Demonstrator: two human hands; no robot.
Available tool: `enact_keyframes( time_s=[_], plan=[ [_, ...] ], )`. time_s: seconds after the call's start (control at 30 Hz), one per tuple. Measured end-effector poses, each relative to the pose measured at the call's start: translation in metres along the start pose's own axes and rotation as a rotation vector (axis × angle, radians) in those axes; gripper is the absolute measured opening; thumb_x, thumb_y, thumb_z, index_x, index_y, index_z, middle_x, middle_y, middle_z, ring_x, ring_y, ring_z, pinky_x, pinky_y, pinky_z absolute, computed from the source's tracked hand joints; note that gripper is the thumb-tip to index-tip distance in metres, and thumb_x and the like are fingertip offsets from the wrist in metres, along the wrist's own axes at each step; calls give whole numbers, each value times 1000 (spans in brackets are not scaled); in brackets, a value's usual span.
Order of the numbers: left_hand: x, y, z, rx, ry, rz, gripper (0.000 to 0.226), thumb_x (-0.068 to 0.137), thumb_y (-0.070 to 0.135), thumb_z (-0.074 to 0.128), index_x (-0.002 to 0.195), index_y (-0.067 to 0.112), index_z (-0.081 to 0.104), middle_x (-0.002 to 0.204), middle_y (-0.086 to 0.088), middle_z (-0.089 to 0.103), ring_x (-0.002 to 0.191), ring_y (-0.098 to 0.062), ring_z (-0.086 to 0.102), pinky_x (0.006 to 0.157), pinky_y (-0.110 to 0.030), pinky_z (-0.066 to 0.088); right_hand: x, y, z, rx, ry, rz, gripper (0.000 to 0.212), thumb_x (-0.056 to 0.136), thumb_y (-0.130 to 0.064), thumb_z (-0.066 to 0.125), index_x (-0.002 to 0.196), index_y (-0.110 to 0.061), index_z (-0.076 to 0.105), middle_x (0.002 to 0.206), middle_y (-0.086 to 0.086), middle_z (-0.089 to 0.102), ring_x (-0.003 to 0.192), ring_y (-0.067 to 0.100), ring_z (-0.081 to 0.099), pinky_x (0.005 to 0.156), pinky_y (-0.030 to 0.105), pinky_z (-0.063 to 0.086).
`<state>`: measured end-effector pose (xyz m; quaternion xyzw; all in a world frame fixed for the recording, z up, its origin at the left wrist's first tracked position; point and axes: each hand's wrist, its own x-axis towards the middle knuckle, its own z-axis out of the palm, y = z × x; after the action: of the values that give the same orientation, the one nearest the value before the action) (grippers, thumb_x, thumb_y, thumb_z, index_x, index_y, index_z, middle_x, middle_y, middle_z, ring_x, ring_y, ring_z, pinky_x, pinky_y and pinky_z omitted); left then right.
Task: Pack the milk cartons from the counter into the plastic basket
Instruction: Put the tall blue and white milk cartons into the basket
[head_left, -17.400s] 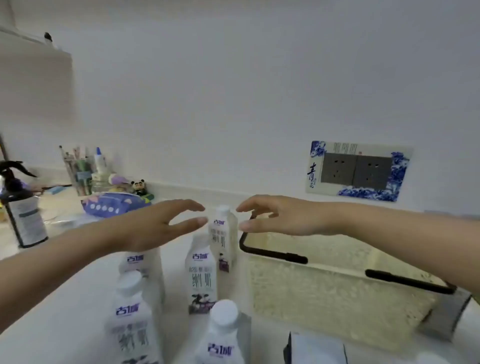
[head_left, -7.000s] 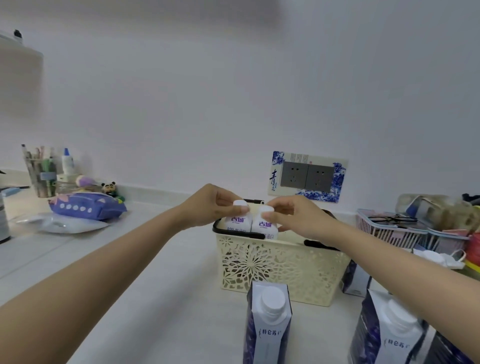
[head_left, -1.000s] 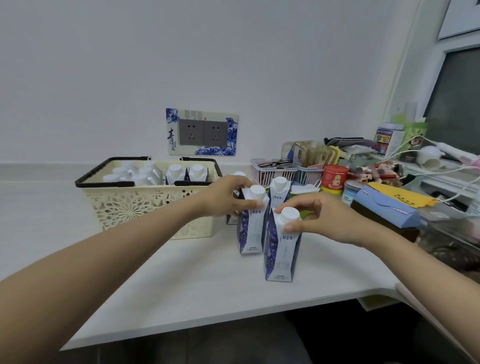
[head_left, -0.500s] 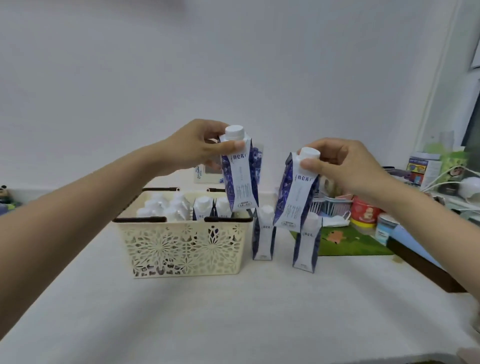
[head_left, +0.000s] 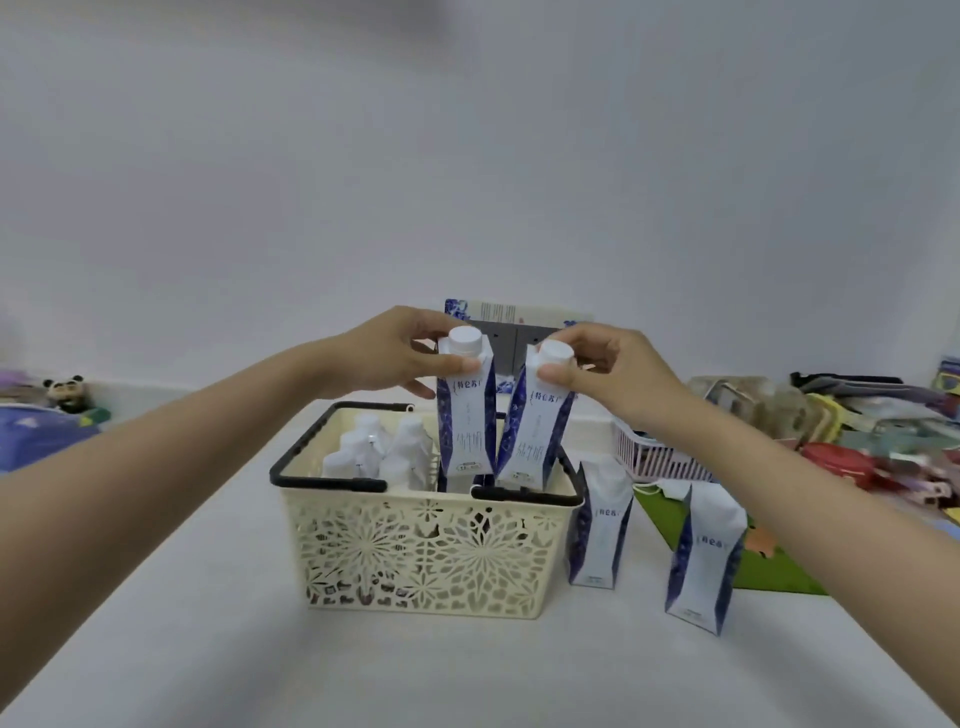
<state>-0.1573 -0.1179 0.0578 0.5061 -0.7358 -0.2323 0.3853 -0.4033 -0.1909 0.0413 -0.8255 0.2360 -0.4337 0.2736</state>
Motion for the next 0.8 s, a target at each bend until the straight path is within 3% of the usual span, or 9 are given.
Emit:
enact_keyframes(
  time_s=[0.17, 0.27, 0.37, 0.47, 0.6, 0.7, 0.8],
  plan=[
    [6, -26, 12, -13, -76, -40, 35, 83, 24, 72, 117, 22, 66, 110, 1, 71, 96, -16, 70, 79, -30, 60, 2, 31, 18, -45, -106, 74, 19, 72, -29, 79, 89, -23, 72, 90, -11, 74, 83, 5, 65, 82, 25, 50],
    [10, -40, 25, 37, -106, -47, 37, 81, 19, 74, 117, 17, 65, 109, -4, 69, 92, -21, 68, 81, -31, 58, 0, 44, 27, -47, -168, 100, 21, 71, -25, 81, 90, -20, 74, 91, -11, 74, 82, 3, 66, 76, 13, 49],
    [11, -50, 35, 131, -139, -33, 36, 79, 23, 77, 113, 17, 68, 107, -2, 71, 91, -17, 66, 83, -26, 53, -4, 53, 32, -107, -215, 126, 21, 69, -25, 83, 89, -24, 77, 87, -21, 73, 79, -9, 64, 69, 0, 42],
    [12, -59, 41, 249, -131, -14, 38, 78, 29, 77, 113, 19, 69, 111, 2, 72, 100, -13, 64, 93, -29, 47, -8, 60, 35, -145, -213, 151, 23, 66, -28, 85, 86, -34, 76, 82, -25, 73, 74, -10, 60, 64, 1, 40],
    [12, -65, 44, 252, -105, -17, 37, 73, 33, 80, 108, 25, 71, 89, 26, 68, 80, 7, 57, 73, -8, 43, -3, 61, 36, -217, -239, 188, 27, 61, -30, 87, 86, -25, 78, 98, -6, 70, 81, 8, 59, 71, 14, 45],
    [14, -66, 44, 331, -121, -51, 33, 70, 29, 83, 102, 28, 73, 76, 31, 65, 78, 0, 58, 64, -4, 42, 1, 59, 39, -301, -293, 195, 31, 61, -33, 87, 88, -21, 78, 98, -5, 65, 80, 10, 59, 73, 23, 47],
    [15, -67, 45, 320, -133, -61, 31, 72, 22, 83, 101, 25, 74, 64, 40, 60, 64, 13, 55, 57, -2, 40, 1, 61, 40, -312, -299, 201, 34, 61, -39, 85, 89, -22, 77, 99, -7, 63, 80, 9, 60, 71, 20, 47]
  ],
)
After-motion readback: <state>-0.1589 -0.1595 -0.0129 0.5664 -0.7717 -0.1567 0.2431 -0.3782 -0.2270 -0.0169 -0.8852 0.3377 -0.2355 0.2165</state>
